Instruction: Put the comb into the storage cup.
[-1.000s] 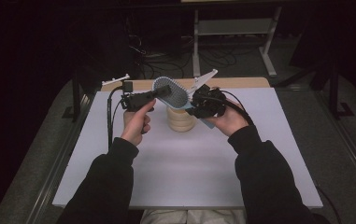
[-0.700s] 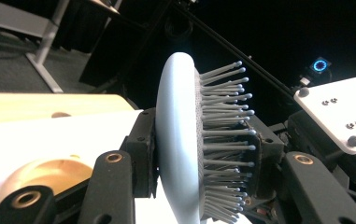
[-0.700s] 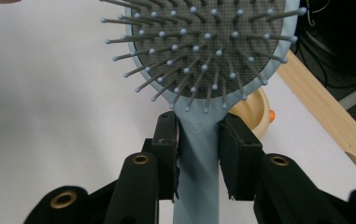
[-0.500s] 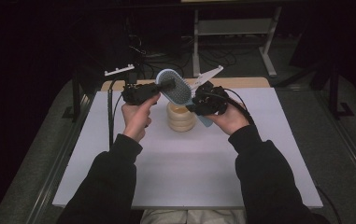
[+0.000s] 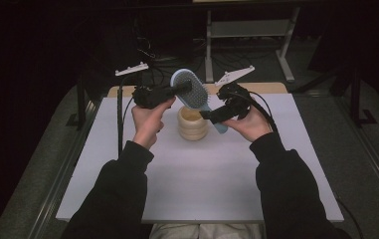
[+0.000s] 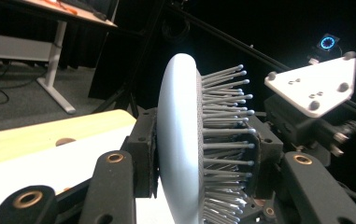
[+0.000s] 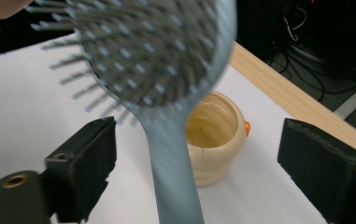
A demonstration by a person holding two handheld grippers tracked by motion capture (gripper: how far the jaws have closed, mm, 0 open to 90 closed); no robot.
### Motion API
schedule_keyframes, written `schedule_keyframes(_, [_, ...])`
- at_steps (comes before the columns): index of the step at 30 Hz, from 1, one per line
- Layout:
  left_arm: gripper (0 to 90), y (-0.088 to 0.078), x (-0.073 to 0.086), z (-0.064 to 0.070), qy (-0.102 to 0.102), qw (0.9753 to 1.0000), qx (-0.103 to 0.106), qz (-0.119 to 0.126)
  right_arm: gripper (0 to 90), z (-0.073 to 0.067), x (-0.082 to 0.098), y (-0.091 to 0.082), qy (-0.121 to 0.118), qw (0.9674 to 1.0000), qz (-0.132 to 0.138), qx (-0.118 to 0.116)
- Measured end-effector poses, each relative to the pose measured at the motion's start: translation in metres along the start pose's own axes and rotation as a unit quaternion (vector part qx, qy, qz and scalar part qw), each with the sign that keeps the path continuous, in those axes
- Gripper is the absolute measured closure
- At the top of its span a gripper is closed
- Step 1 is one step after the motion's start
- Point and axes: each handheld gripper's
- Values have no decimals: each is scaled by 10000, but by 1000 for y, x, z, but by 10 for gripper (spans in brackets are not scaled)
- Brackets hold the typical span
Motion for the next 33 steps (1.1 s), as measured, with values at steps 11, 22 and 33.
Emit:
schedule_keyframes(11, [549, -2, -14, 3, 324, 9995, 1, 13, 0, 17, 21, -12, 323, 9993, 198, 80])
schedule_keyframes(22, [548, -4, -20, -1, 415, 9991, 21, 18, 0, 33, 51, -24, 534, 9982, 173, 230])
schedule_keyframes(33, [547, -11, -32, -3, 445, 9990, -9, 110, 0, 43, 84, -35, 701, 9968, 320, 227])
Point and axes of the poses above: each handheld gripper's, and its own axes: y roughly forward along the jaws, x roughly out of its underside, z roughly to its right, and after that the axes turned 11 degrees about x, right-handed
